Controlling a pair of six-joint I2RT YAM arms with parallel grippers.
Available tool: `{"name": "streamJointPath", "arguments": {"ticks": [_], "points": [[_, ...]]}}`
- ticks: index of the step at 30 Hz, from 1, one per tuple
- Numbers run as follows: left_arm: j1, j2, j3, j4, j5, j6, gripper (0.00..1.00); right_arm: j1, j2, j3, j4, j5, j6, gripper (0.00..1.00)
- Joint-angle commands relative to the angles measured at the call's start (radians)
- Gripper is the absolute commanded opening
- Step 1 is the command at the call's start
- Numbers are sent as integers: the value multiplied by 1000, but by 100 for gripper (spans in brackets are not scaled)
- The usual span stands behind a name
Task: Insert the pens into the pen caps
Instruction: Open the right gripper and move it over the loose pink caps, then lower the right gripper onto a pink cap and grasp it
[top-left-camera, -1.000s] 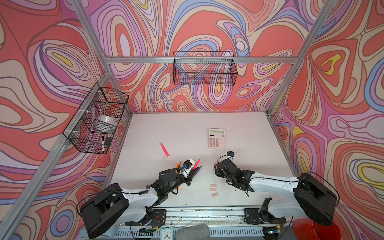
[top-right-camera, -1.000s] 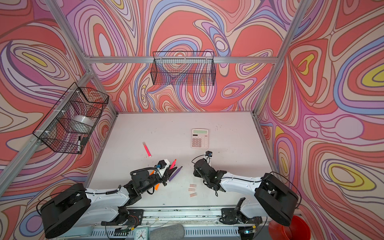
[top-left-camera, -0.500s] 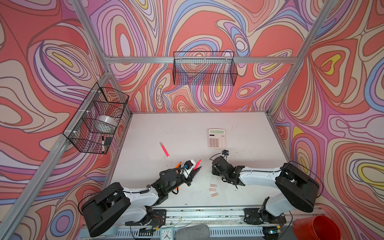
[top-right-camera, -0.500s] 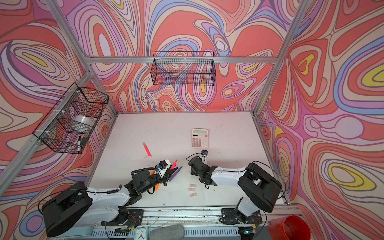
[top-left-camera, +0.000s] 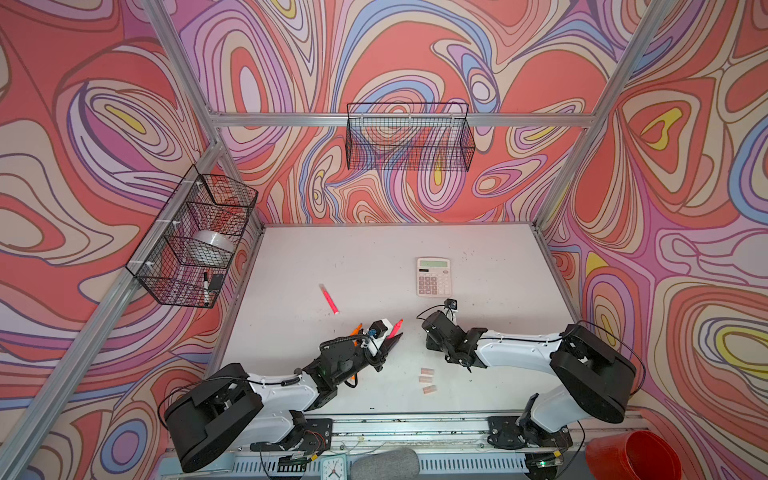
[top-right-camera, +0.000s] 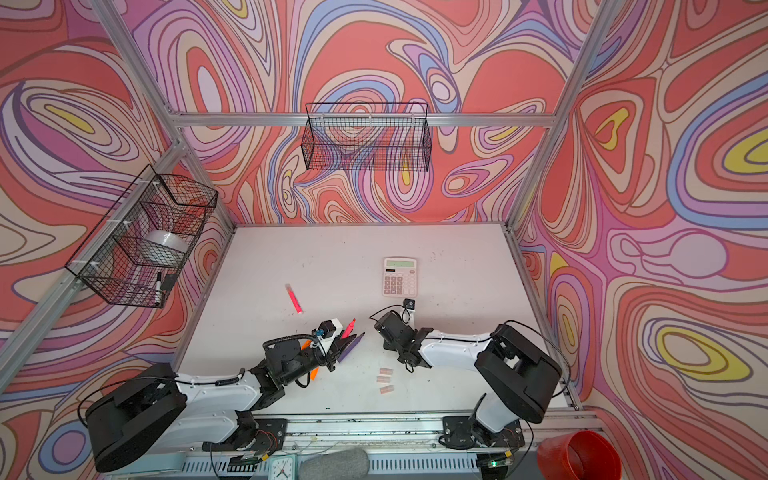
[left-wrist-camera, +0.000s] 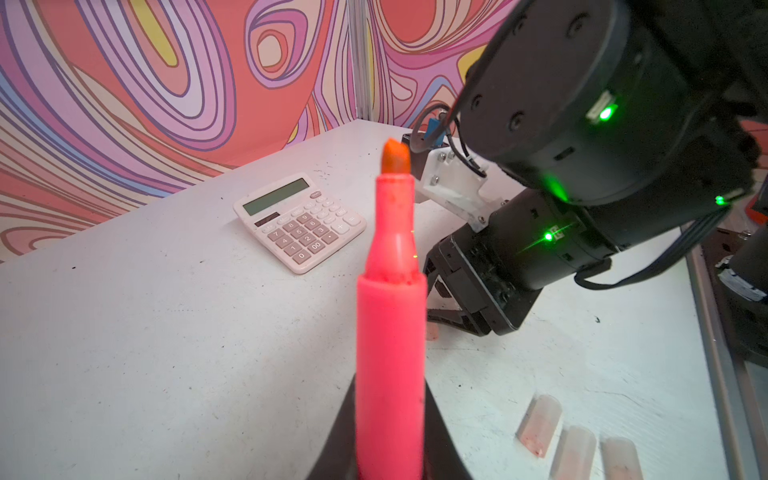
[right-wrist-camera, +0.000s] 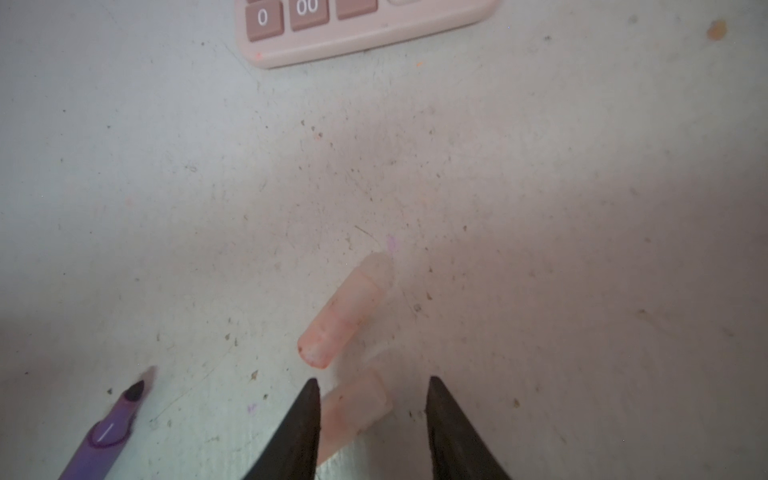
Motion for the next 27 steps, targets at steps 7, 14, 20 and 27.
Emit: {"name": "streamJointPath", "arguments": {"ticks": [7, 14, 20, 27], "points": [[1, -14, 18, 39, 15, 10, 0, 0, 25, 14, -37, -25, -17, 40], [1, -22, 17, 36, 6, 17, 0, 0, 19, 4, -52, -7, -8, 33], [1, -24, 15, 35, 4, 18, 0, -1, 61, 34, -67, 3, -10, 29], [2, -25, 16, 30, 5, 18, 0, 0, 126, 64, -77, 7, -11, 27]]}}
